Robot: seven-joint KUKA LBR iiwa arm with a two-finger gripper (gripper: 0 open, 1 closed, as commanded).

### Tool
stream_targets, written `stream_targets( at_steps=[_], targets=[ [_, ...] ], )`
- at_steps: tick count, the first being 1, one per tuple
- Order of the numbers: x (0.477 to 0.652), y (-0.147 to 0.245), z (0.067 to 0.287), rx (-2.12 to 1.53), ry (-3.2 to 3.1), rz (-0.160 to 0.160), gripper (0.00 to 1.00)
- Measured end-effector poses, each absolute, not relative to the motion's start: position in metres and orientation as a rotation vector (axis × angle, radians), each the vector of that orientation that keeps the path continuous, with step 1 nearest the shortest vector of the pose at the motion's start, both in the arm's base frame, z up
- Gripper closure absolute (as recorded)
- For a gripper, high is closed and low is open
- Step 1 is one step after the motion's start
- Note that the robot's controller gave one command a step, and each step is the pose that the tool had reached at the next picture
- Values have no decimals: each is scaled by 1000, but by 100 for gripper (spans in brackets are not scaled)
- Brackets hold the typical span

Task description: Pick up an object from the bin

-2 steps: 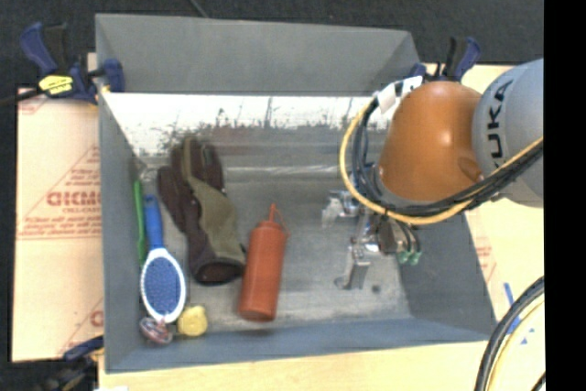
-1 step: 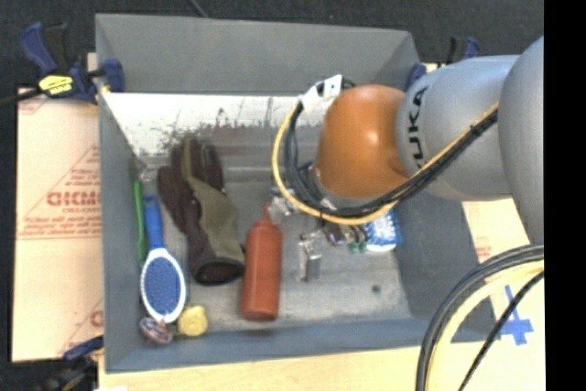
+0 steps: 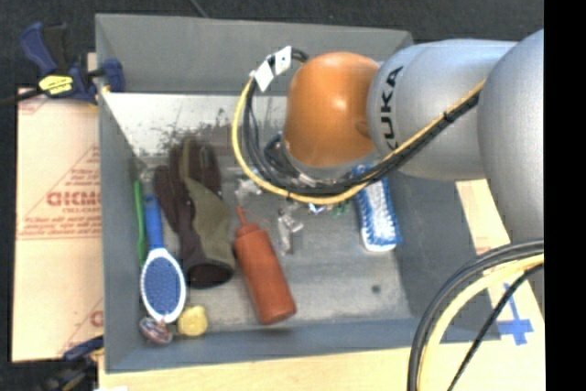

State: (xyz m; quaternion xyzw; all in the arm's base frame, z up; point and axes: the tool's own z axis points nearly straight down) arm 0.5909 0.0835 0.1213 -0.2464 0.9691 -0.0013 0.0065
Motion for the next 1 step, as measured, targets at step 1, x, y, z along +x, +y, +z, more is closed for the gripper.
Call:
stream_targets(
  at_steps=[1],
  targets=[
    [581,86,109,-849,3016,-5,0]
  ],
)
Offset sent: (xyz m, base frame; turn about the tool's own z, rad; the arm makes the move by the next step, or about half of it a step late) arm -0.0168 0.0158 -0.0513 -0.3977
